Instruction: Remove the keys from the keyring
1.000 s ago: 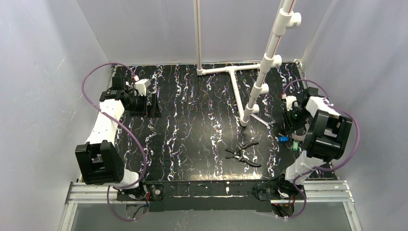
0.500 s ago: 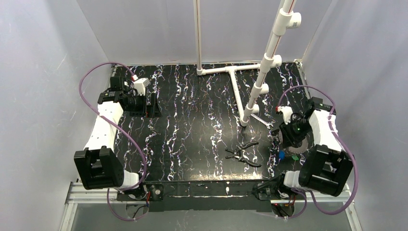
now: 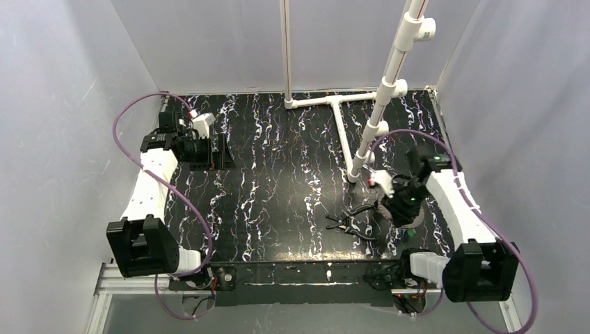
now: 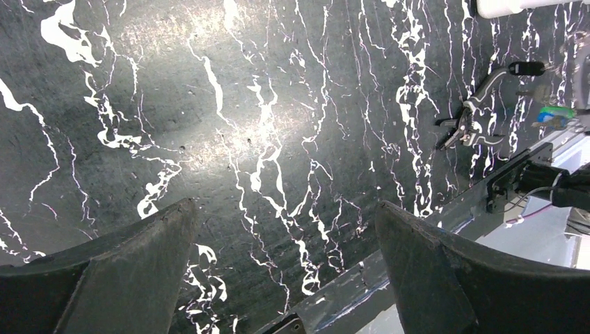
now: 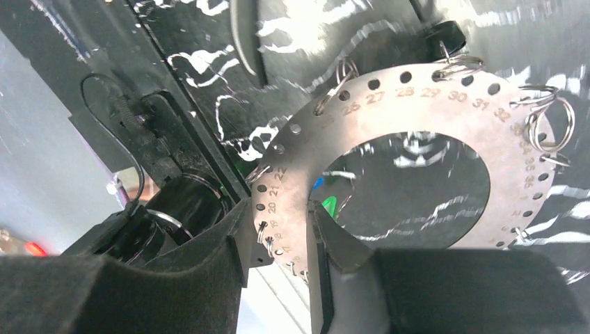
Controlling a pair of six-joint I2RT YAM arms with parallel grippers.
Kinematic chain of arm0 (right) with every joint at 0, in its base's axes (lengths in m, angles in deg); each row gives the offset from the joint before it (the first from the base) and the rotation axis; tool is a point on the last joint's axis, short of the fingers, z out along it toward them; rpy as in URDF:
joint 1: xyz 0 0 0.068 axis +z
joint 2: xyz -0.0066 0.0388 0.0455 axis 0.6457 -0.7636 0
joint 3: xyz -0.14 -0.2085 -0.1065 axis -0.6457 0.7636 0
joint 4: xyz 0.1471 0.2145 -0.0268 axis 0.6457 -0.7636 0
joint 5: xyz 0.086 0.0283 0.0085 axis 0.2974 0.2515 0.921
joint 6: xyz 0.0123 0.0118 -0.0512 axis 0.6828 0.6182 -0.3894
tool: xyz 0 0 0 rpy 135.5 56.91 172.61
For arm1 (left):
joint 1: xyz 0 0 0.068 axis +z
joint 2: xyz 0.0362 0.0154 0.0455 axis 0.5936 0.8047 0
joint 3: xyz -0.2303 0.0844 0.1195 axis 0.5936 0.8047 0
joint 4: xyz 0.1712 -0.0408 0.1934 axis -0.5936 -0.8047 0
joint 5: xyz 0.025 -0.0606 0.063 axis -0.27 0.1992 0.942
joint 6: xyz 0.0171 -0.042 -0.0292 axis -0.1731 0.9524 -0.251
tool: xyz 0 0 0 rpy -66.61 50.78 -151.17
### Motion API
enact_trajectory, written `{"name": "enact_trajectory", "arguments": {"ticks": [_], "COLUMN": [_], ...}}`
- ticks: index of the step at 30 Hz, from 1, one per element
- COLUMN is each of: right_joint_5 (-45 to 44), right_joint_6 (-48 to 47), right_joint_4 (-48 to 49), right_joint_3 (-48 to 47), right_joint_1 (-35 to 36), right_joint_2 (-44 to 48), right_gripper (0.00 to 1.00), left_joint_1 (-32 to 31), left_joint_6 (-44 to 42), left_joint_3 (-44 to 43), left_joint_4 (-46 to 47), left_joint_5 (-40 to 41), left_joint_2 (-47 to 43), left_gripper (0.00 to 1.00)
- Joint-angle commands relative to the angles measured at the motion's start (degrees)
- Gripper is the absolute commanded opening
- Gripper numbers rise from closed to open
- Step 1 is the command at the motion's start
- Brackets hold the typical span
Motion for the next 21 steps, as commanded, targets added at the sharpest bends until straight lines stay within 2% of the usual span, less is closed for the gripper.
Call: {"name": "enact_trajectory", "arguments": {"ticks": [1, 5, 14, 21], "right_joint_5": [-1.62, -3.25, 2.36, 1.22], "right_joint_6": [9.14, 17.06, 17.59, 20.36], "right_joint_4": [2.14, 4.92, 3.82, 6.25], "right_joint_3": [-0.49, -2.39, -13.12, -17.23], "right_joint_1": [15.24, 29.68, 40.27, 53.78], "right_joint_2": [1.9, 0.65, -8.3, -14.35], "right_gripper": [0.05, 0.04, 0.03, 0.01], "left_joint_1": [0.31, 0.29, 0.21, 0.24], "left_joint_6": [1.51, 2.2, 2.29, 3.49], "left_joint_3": [0.67, 0.92, 1.09, -0.55], "left_joint_4": [-1.3, -1.36, -3.91, -5.21], "left_joint_5": [-1.61, -2.3, -4.93, -7.71], "left_joint_2": [-2.96, -3.88, -2.45, -1.4], "left_gripper": [0.99, 0.99, 0.99, 0.99]}}
